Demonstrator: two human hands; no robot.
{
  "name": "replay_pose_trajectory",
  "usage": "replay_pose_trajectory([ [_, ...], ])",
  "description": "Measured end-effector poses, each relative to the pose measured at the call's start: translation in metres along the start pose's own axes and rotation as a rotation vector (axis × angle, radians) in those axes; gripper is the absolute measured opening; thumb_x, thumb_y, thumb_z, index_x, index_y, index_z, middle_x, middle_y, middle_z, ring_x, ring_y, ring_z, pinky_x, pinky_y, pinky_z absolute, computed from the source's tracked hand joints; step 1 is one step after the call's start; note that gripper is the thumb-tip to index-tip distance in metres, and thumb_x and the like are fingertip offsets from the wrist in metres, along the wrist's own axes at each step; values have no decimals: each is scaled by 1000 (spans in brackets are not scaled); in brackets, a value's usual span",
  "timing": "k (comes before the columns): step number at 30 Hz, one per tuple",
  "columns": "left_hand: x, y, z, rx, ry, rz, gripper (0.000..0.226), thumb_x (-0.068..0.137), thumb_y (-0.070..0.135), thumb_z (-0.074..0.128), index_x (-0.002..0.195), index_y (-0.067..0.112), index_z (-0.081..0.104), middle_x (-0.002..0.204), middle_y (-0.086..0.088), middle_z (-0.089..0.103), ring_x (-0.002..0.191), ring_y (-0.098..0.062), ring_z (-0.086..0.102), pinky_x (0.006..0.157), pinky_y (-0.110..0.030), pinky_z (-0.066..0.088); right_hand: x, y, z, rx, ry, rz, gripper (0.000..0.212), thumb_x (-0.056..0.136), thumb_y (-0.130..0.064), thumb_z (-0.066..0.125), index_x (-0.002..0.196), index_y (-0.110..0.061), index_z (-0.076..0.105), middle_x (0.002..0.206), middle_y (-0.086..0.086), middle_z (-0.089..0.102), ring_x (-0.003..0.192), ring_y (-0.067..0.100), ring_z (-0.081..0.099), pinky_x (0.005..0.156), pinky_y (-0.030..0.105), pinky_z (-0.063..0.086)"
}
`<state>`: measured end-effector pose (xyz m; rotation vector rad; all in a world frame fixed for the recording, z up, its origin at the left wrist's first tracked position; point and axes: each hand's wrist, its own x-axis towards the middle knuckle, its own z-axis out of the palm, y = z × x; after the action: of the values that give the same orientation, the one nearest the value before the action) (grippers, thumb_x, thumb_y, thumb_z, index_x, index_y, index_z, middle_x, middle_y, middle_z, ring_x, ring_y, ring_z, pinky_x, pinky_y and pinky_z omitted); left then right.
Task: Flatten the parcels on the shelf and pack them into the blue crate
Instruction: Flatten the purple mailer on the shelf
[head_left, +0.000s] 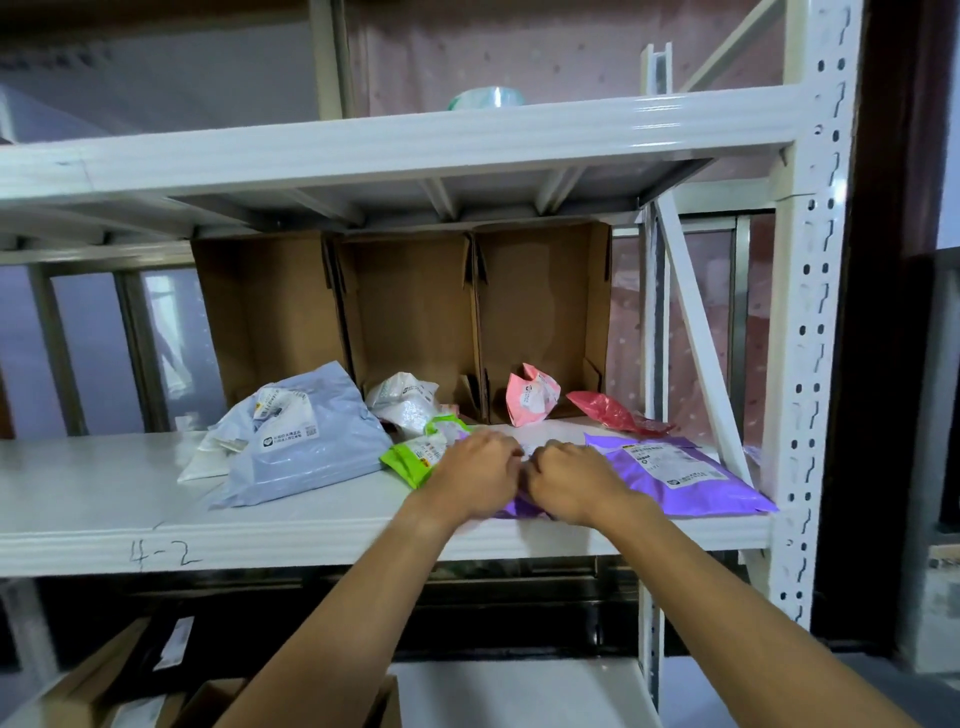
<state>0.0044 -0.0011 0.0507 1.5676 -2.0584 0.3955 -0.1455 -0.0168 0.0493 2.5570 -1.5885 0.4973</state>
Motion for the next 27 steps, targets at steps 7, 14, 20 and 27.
replay_pose_trajectory([
  [7, 11, 8, 34, -177, -312, -80, 32, 102, 30, 37, 129, 17, 48, 138, -11, 56, 126, -31, 52, 99, -41, 41, 20, 15, 6, 194, 64, 93, 38, 100, -22, 40, 131, -4, 52, 141, 15, 47, 127, 36, 49, 99, 41, 42],
  [14, 18, -1, 50, -114, -343, -19, 63, 95, 36, 34, 155, 18, 31, 157, -9, 35, 140, -28, 35, 114, -45, 30, 43, 11, 20, 336, -18, 112, 66, 95, -55, 16, 127, -14, 57, 139, 12, 54, 130, 32, 49, 106, 48, 37],
  [20, 22, -11, 61, -93, -366, -39, 64, 100, 36, 31, 160, 22, 14, 164, -5, 23, 147, -24, 25, 119, -44, 24, 47, 18, 29, 387, -48, 117, 63, 102, -56, 13, 125, -18, 58, 138, 10, 55, 126, 27, 48, 102, 39, 34],
  [27, 22, -6, 56, -87, -397, -11, 57, 103, 27, 32, 159, 17, 22, 162, -8, 29, 147, -22, 28, 120, -39, 24, 49, 20, 34, 317, -55, 102, 81, 96, -66, 4, 121, -20, 65, 130, 12, 62, 121, 28, 53, 104, 44, 36],
])
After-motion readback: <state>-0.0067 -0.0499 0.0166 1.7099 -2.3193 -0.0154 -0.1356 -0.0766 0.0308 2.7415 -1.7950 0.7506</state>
